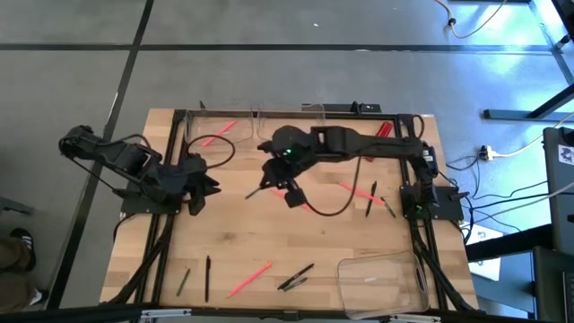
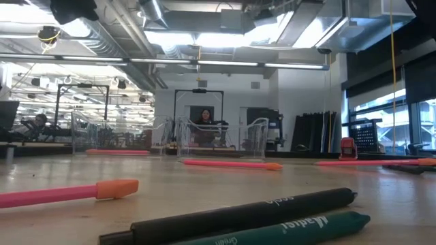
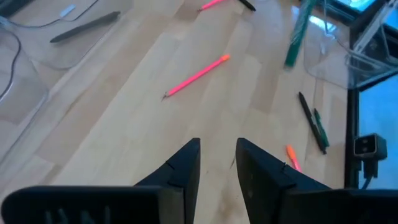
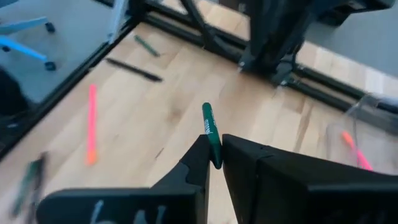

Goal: Sort crayons/erasers/pens/pencils in bins
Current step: Put the green crayon into the bottom transparent bin

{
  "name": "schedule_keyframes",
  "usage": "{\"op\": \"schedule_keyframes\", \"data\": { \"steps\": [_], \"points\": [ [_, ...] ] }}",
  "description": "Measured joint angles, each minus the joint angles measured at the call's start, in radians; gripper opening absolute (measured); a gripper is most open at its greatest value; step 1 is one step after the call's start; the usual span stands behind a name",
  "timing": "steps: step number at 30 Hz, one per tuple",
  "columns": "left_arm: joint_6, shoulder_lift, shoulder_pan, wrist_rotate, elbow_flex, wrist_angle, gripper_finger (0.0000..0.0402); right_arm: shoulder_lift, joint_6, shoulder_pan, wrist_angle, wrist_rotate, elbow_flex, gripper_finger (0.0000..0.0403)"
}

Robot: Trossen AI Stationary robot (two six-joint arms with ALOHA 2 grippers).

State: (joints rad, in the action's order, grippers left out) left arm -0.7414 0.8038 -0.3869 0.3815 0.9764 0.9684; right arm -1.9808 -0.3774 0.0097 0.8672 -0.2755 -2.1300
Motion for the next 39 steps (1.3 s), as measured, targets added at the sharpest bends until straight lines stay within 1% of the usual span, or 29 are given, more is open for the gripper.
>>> {"op": "schedule_keyframes", "data": {
  "steps": [2,4,9,15,19,20,24,28,34,36,39],
  "points": [
    [0.012,0.002,-0.013,0.0,0.0,-0.001,0.0095,0.0,0.016,0.023,0.082,0.028,-0.054,0.0035],
    [0.012,0.012,-0.025,0.0,0.0,-0.003,0.0095,0.0,0.066,0.048,0.171,0.048,-0.104,0.0033],
    [0.022,0.029,-0.073,0.0,0.0,-0.033,0.0095,0.001,0.255,0.128,0.341,0.061,-0.187,0.0035],
    [0.094,0.044,-0.127,0.008,-0.001,-0.088,0.0095,0.002,0.529,0.24,0.578,0.172,-0.212,0.0034],
    [0.135,0.048,-0.149,0.021,-0.001,-0.113,0.0095,0.002,0.732,0.309,0.71,0.177,-0.207,0.0035],
    [0.145,0.048,-0.153,0.026,-0.001,-0.122,0.0095,0.002,0.782,0.326,0.712,0.176,-0.206,0.0035],
    [0.2,0.048,-0.165,0.054,-0.001,-0.17,0.0095,0.002,0.938,0.394,0.702,0.126,-0.206,0.0036],
    [0.31,0.058,-0.174,0.057,-0.001,-0.239,0.0095,0.002,1.11,0.453,0.702,0.071,-0.153,0.0036],
    [0.403,0.083,-0.173,0.056,-0.001,-0.292,0.0095,0.001,1.298,0.538,0.705,-0.069,-0.02,0.0036],
    [0.412,0.09,-0.173,0.056,-0.001,-0.292,0.0095,0.001,1.342,0.562,0.703,-0.115,0.028,0.0037],
    [0.413,0.094,-0.173,0.055,-0.001,-0.291,0.0095,0.001,1.384,0.592,0.703,-0.15,0.109,0.0037]
  ]
}}
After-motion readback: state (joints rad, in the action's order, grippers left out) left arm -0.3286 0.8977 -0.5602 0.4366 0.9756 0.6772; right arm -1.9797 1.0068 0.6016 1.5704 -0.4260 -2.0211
